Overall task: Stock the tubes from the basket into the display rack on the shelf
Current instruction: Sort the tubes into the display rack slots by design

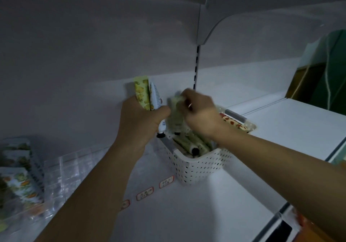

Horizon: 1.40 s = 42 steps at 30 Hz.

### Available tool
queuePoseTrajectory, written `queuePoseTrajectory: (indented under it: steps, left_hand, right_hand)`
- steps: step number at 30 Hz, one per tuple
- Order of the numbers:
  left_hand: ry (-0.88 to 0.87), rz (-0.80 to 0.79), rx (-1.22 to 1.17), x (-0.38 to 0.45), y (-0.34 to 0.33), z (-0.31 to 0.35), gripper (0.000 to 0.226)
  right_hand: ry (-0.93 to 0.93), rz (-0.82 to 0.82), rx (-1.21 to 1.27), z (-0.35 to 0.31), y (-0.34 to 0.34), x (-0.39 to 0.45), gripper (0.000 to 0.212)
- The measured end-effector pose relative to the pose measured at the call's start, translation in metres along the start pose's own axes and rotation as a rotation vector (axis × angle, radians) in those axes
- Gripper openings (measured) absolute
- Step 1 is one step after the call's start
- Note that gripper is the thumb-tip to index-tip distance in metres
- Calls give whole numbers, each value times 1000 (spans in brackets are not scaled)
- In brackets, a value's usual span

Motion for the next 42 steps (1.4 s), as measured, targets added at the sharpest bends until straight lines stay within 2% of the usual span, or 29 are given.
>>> queuePoseTrajectory:
  steps: [2,4,6,8,10,12,13,14,18,21,24,27,32,35,39,42]
  left_hand:
    - [-54,-35,36,-1,-1,3,17]
    - [-89,-110,86,-3,-3,4,12]
    - [-123,-134,115,-4,-4,5,17]
    - [-136,-71,133,-2,-2,3,28]
    - [-111,-3,137,0,0,3,45]
    - [-83,16,115,2,2,4,43]
    - [-75,18,99,2,2,4,37]
    - [-68,19,87,3,2,4,33]
    - [-28,-4,45,2,2,2,32]
    - [26,-29,12,1,1,3,19]
    - [45,-35,-16,1,1,2,24]
    - [72,-42,-33,1,1,1,28]
    - [147,-55,-103,0,-1,1,13]
    - [154,-78,-94,-2,-3,2,23]
    - [156,-95,-67,-4,-4,1,34]
    - [149,-88,-26,-4,-4,1,22]
  right_hand:
    - [-139,75,347,-6,19,2,13]
    - [-147,39,665,-17,32,0,20]
    - [-156,3,800,-21,37,-1,30]
    - [-226,-65,694,-15,33,-2,31]
    - [-184,-248,186,-2,27,-4,22]
    - [-94,-544,-229,5,16,-13,37]
    - [-79,-639,-313,6,12,-18,48]
    - [-80,-672,-335,4,10,-21,51]
    - [-26,-637,-368,-6,10,-20,26]
    - [16,-559,-481,-12,7,-21,35]
    - [63,-624,-557,-16,6,-24,43]
    - [69,-691,-519,-18,13,-22,46]
    - [33,-591,-462,-13,14,-22,40]
    - [7,-688,-402,-12,14,-23,37]
    - [11,-667,-406,-15,8,-23,43]
    - [-119,-593,-176,-12,11,-21,41]
Point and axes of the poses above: each hand's wrist, its own x-axis towards the middle knuckle, its own y-axis out of the back of the hand, z = x × y, the point moved 1 cm from there along x, towards the middle knuckle, and after that the axes turned 12 degrees about -x, right-handed, at the moved point
